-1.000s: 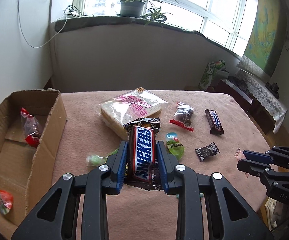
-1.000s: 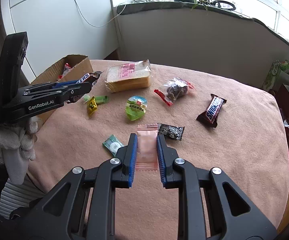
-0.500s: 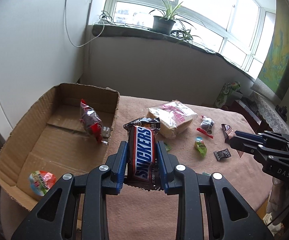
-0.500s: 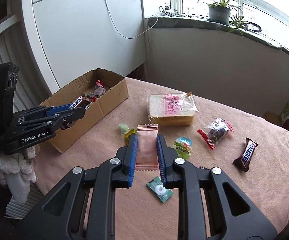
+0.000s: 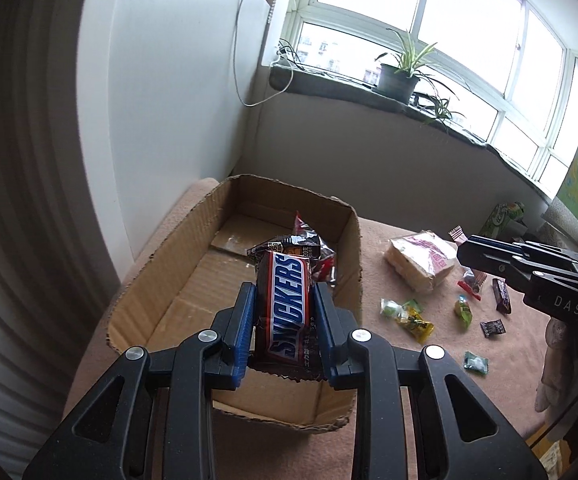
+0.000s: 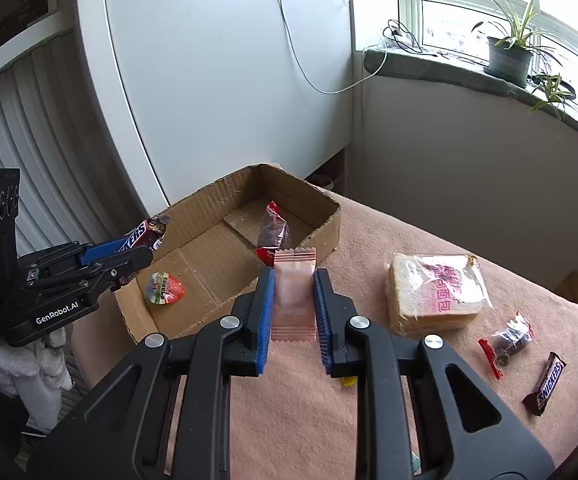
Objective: Organize snacks
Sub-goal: 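Carry both snacks into the cardboard box and open both grippers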
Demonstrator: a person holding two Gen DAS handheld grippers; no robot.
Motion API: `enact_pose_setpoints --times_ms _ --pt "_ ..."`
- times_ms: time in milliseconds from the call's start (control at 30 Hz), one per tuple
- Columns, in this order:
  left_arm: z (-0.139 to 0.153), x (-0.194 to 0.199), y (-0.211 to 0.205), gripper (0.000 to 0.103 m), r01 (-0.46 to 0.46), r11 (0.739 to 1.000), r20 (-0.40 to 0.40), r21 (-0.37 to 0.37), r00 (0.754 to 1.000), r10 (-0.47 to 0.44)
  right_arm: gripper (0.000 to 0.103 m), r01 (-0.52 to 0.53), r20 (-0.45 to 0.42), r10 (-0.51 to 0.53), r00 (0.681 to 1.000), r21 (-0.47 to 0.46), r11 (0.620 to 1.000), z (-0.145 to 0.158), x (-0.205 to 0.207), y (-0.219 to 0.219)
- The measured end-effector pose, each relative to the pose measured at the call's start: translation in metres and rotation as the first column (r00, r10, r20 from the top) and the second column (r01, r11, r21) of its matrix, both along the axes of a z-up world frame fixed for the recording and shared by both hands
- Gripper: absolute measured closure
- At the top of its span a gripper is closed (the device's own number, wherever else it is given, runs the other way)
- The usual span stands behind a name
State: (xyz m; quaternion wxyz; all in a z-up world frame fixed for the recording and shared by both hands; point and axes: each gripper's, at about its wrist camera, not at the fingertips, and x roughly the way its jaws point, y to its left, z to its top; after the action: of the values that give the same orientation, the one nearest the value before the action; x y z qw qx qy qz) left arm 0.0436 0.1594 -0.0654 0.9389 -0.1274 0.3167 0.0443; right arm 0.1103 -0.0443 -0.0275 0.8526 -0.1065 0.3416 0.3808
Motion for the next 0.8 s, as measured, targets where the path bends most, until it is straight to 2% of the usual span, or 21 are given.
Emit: enact_pose_setpoints --times_ms 233,433,800 --pt "-0.008 -0.004 0.028 0.076 -0.070 0.998 -0.020 0.003 0.997 0.070 0.083 -0.048 -0.015 0.048 0.999 -0.015 0.999 -0.010 0.008 0.048" --pt "-0.016 -0.003 0.038 0.076 -0.080 0.997 -0.039 0.002 0.996 0.080 0.083 -0.084 -0.054 0.082 0.995 -0.040 0.996 -0.025 0.015 0.081" --pt "-0.017 0.000 0.042 0.076 -0.095 0.995 -0.047 -0.001 0.994 0.095 0.082 -0.126 -0.064 0.121 0.991 -0.068 0.990 -0.035 0.019 0.112"
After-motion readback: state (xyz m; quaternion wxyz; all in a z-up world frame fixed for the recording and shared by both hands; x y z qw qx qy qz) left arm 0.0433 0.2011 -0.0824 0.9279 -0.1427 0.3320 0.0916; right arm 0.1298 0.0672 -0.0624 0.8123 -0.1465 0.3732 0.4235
